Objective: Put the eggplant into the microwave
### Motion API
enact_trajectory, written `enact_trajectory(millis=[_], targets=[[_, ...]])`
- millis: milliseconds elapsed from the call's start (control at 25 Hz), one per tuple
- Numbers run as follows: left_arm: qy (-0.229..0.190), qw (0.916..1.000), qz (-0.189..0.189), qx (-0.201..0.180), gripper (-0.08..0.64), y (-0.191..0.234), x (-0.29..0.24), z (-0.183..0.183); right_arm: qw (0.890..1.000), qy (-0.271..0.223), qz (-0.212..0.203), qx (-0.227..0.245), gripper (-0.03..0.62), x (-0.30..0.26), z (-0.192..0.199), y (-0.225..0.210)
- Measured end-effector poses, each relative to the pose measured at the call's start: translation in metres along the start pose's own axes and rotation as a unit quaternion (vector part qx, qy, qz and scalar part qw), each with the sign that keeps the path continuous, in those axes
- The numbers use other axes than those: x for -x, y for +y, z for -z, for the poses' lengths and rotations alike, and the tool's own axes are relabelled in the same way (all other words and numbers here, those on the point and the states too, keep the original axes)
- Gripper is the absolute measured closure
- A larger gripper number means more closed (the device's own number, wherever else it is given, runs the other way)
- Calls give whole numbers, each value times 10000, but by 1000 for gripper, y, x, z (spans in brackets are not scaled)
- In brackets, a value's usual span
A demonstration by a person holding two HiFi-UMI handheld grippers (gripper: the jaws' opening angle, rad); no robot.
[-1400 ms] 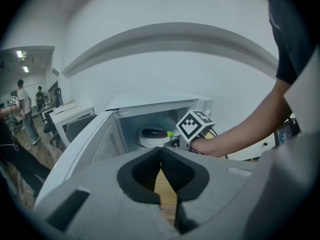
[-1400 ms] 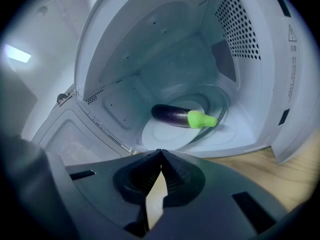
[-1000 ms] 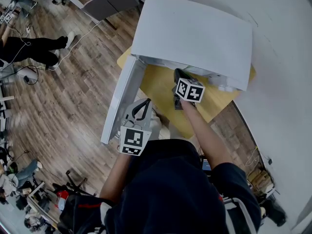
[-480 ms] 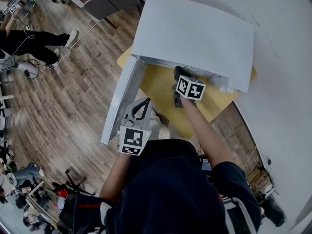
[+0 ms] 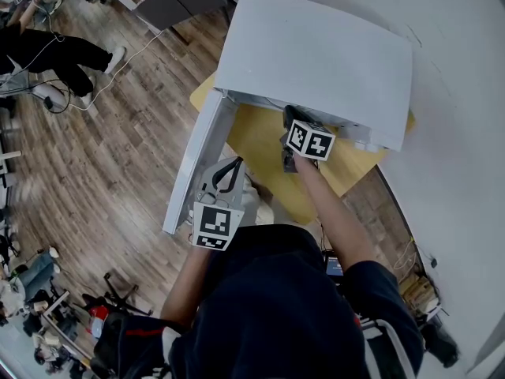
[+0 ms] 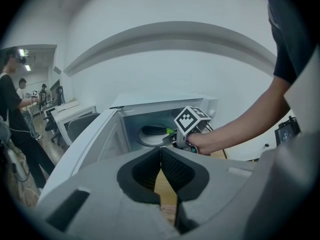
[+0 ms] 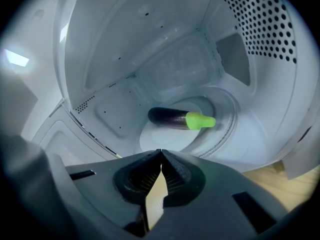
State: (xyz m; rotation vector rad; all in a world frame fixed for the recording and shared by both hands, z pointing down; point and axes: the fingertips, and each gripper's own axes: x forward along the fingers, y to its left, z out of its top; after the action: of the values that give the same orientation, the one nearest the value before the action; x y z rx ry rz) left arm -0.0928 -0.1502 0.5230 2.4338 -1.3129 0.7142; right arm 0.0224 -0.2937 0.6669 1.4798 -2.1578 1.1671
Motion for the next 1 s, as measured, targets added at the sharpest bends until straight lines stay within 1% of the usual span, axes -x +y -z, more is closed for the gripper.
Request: enact_trajectory(millis=[160,280,520,680,800,1000], targets=[[-67,10000,-12,1,543,0,1,-4,9999,9,-106,-19,580,8,2,4],[-116,9999,-18,-11,543,0,2,-7,9998,46,-140,135,580,16,6,7],[-224,9997,-37,-68,543,-1,9,-13,9973,94,-206,696,580,38,12,18],[-349,9993,-75,-116,543,-1,17,-19,9937,79,-354,1065,580,57,18,35],[-448,9989,-80,-147,543,-4,21,-25,9909,59,-490,1250,580,72,20,47],[-602,9979,-47,-222,543,-11,28,-34,9814,1,-608,1824,580,99,18,65]])
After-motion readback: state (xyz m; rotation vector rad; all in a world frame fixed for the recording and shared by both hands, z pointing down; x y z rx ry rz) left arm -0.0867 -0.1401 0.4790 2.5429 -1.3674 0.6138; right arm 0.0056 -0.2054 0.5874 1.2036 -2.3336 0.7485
